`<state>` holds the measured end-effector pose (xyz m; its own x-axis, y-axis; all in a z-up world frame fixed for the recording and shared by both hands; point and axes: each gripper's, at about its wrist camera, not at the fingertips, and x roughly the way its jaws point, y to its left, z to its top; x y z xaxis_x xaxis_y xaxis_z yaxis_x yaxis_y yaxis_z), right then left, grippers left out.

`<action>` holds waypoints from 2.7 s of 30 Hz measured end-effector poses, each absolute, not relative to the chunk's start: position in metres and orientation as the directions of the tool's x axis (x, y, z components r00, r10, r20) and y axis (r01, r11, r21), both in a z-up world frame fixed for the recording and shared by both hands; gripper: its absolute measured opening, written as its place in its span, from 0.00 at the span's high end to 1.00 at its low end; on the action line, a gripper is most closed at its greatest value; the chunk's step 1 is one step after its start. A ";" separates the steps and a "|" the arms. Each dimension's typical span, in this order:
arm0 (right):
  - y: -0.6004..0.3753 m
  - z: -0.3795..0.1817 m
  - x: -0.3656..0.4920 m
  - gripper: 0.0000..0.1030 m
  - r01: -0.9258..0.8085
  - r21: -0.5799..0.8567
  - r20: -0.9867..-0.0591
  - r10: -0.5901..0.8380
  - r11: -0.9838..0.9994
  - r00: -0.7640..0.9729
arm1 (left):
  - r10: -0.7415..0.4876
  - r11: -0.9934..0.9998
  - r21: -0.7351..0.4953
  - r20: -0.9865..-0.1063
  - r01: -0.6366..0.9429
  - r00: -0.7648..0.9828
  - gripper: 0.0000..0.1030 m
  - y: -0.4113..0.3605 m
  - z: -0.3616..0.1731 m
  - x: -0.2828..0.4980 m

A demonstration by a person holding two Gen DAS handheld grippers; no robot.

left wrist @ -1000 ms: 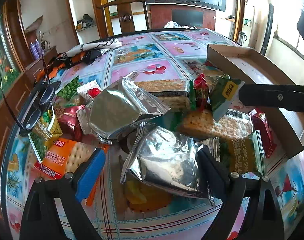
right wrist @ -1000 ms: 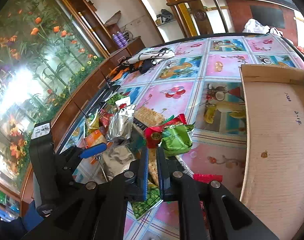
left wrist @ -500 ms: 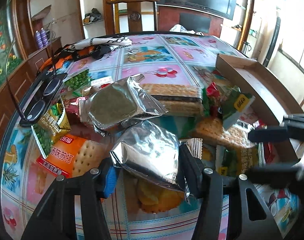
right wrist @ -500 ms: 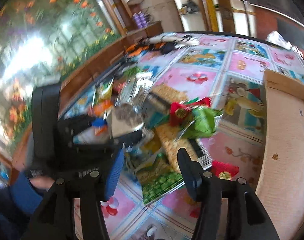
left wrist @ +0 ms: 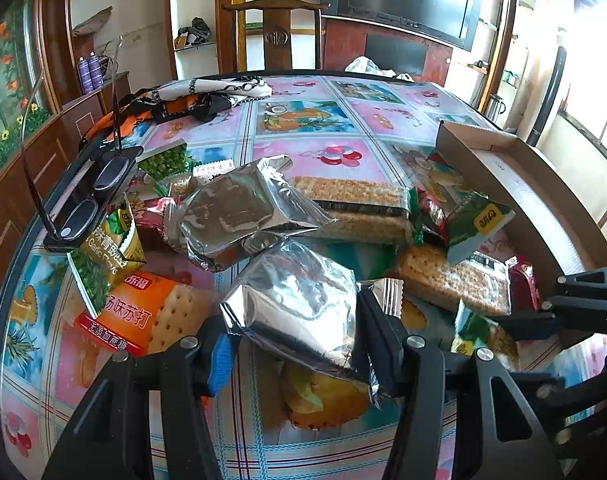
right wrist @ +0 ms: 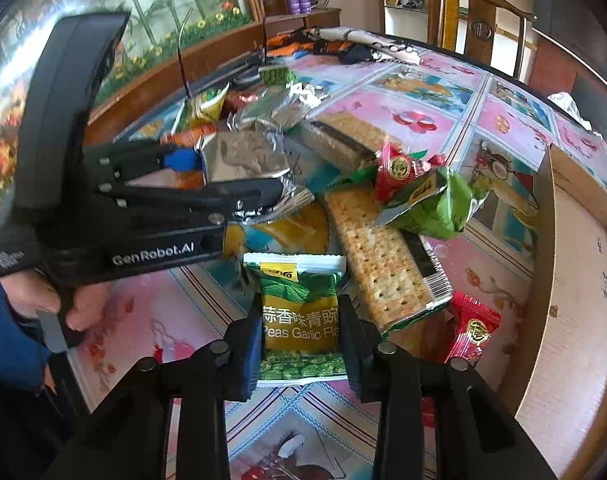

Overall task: Organize snacks
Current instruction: 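Grasp the green Peas Garlic packet with the right gripper while the left grasps a silver foil bag, then carry both packets over the cardboard box and open both grippers to drop them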

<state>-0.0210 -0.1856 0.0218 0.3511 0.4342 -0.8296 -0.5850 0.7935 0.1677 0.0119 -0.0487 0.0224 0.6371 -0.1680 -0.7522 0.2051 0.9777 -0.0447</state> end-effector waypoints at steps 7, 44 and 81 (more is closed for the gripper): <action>-0.213 0.045 -0.013 0.65 -0.516 0.302 -0.727 0.544 0.801 0.418 | -0.189 0.975 -0.061 -0.724 0.211 0.664 0.47 -0.048 0.030 0.009; -0.435 0.078 0.060 0.66 0.172 0.437 -0.658 0.184 0.883 0.730 | -0.445 0.863 -0.125 -0.646 0.489 0.620 0.46 -0.252 0.076 0.060; -0.446 0.031 0.093 0.64 0.239 0.327 -0.799 0.132 0.914 0.587 | -0.397 0.856 -0.106 -0.761 0.506 0.513 0.43 -0.303 0.024 0.081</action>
